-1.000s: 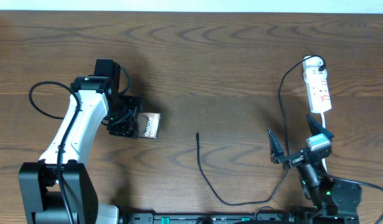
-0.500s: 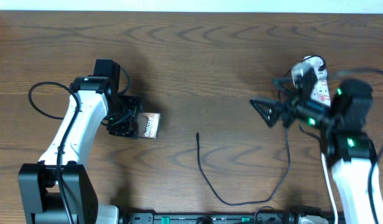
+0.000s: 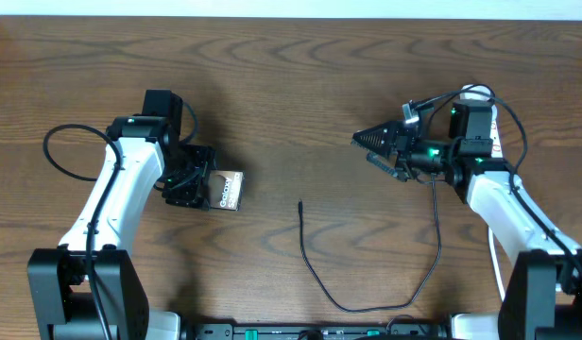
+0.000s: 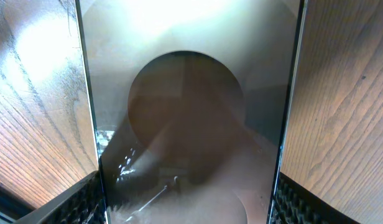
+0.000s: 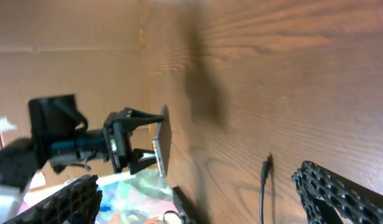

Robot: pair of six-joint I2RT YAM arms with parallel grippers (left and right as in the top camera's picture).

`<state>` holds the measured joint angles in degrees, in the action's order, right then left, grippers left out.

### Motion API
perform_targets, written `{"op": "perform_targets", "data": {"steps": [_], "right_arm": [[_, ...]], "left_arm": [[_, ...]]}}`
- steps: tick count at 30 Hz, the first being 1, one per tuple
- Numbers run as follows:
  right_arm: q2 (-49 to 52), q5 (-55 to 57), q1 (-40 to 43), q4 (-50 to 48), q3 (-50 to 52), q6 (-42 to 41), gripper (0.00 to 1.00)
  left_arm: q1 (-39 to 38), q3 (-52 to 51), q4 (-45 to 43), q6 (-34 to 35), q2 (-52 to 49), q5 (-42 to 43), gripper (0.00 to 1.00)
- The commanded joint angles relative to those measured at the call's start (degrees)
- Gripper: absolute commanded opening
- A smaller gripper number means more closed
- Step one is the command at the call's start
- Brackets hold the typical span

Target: Plug charger to phone and switch on socket

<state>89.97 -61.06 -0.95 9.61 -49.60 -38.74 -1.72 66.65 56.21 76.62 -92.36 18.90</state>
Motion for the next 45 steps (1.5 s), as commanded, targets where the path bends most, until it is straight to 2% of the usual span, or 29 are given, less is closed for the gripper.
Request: {"op": "perform_targets", "data": {"steps": [1,6,9,14,22,29,36,45], "right_arm": [[1.9,1.3,-0.5,0.0,-0.8,-4.2,0.99],[2.3,4.2,-4.0,-0.1,-0.8,-6.4,0.99],[2.3,6.1,-9.2,-1.4,-0.8,-6.4,0.99],[2.3,16.2,-21.7,-7.0,-0.8,-5.7,0.99],[2.3,27.6,-33.2,-12.7,-0.8,-3.2,0.99],[2.3,30.3,-36.1,-13.7,-0.8,-3.2,0.99],[2.3,30.3,-36.2,-13.7,-0.8,-3.2,0.99],[2.3,30.3,-36.2,-13.7,-0.8,-5.2,0.99]], "left_arm": [[0.0,1.0,0.3,-0.1,1.4,-0.5,0.07],[0.0,1.0,0.1,0.2,1.4,-0.6,0.07],[0.0,1.0,0.1,0.2,1.4,-0.5,0.08],[0.0,1.0,0.1,0.1,1.4,-0.5,0.08],[-0.4,1.0,0.3,0.2,1.4,0.1,0.07],[-3.6,1.0,-0.1,0.7,1.4,0.1,0.07],[-6.9,1.0,-0.7,5.9,1.4,0.1,0.08],[-11.2,1.0,-8.6,9.6,1.4,3.1,0.07]]}}
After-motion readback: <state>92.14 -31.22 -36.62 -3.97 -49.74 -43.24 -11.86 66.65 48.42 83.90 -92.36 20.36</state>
